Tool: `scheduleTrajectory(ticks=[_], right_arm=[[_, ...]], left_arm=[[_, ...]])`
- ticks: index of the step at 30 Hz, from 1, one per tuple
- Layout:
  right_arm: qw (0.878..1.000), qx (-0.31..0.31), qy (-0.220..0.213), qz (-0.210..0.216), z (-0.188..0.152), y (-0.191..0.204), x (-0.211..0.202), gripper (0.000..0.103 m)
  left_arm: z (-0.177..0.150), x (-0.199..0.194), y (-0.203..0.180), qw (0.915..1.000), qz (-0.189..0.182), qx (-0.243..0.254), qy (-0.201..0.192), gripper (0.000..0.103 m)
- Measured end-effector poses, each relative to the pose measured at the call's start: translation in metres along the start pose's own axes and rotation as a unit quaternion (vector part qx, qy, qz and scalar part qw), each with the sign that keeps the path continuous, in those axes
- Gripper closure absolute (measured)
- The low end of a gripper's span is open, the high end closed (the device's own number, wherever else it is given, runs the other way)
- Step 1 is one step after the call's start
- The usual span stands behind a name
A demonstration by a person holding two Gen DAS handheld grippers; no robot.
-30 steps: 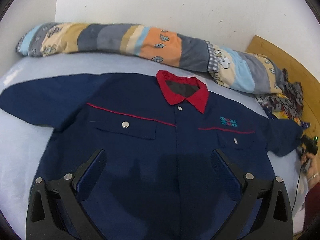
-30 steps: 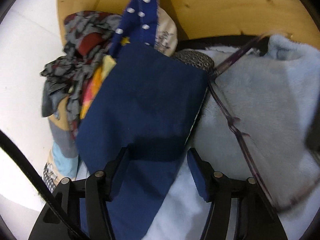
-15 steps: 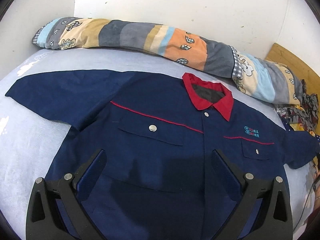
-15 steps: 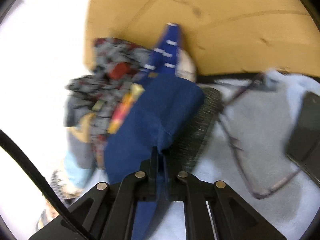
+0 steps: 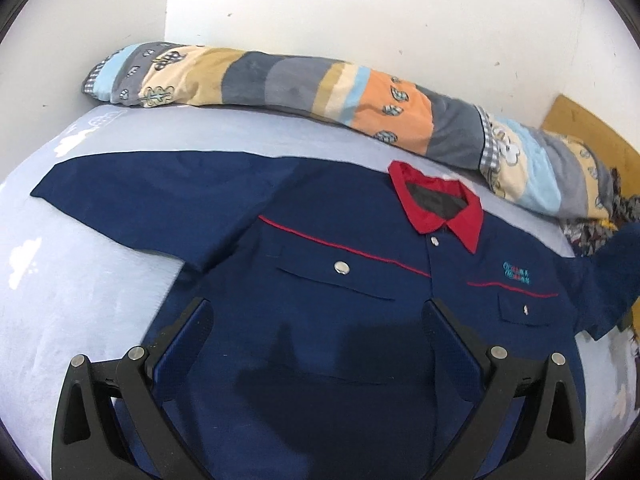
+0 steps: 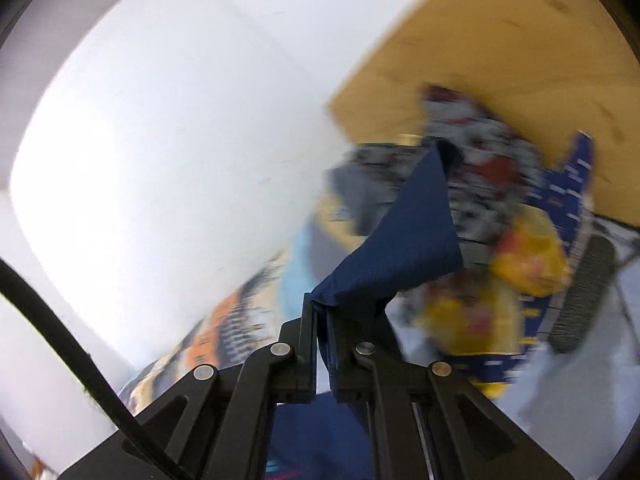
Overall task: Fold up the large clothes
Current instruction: 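Grasp the jacket sleeve cuff with the right tool and lift it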
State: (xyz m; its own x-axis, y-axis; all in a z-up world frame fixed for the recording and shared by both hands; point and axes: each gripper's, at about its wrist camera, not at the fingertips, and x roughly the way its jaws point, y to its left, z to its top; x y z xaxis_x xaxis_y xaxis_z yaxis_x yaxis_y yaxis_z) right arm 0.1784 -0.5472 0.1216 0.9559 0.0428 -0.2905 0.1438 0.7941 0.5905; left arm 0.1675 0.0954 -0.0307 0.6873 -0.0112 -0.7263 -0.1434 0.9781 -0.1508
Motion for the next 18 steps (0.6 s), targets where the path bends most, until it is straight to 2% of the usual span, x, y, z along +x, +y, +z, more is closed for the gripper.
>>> scheduleTrajectory(ticks=[5, 9, 11, 13, 15, 18], right_arm=[[0.995, -0.068, 0.019, 0.072, -0.01, 0.136, 0.012, 0.098], [0.982, -0.125, 0.046, 0.132, -0.051, 0.248, 0.024, 0.098], [0.973, -0.153, 0.073, 0.154, -0.09, 0.296, 0.037, 0.098], [0.965, -0.173, 0.1, 0.168, -0.13, 0.328, 0.053, 0.098], [0.954, -0.197, 0.139, 0.178, -0.191, 0.362, 0.077, 0.098], [0.938, -0.227, 0.195, 0.173, -0.289, 0.388, 0.114, 0.098]], left_arm=[[0.006, -0.02, 0.02, 0.9998, -0.003, -0.011, -0.016, 0.0], [0.009, -0.032, 0.041, 0.9992, -0.006, -0.032, -0.022, 0.0], [0.01, -0.037, 0.054, 0.9989, -0.003, -0.04, -0.022, 0.0], [0.012, -0.043, 0.067, 0.9983, 0.0, -0.051, -0.028, 0.0], [0.014, -0.049, 0.079, 0.9976, 0.002, -0.061, -0.033, 0.0], [0.016, -0.057, 0.096, 0.9965, 0.011, -0.072, -0.039, 0.0]])
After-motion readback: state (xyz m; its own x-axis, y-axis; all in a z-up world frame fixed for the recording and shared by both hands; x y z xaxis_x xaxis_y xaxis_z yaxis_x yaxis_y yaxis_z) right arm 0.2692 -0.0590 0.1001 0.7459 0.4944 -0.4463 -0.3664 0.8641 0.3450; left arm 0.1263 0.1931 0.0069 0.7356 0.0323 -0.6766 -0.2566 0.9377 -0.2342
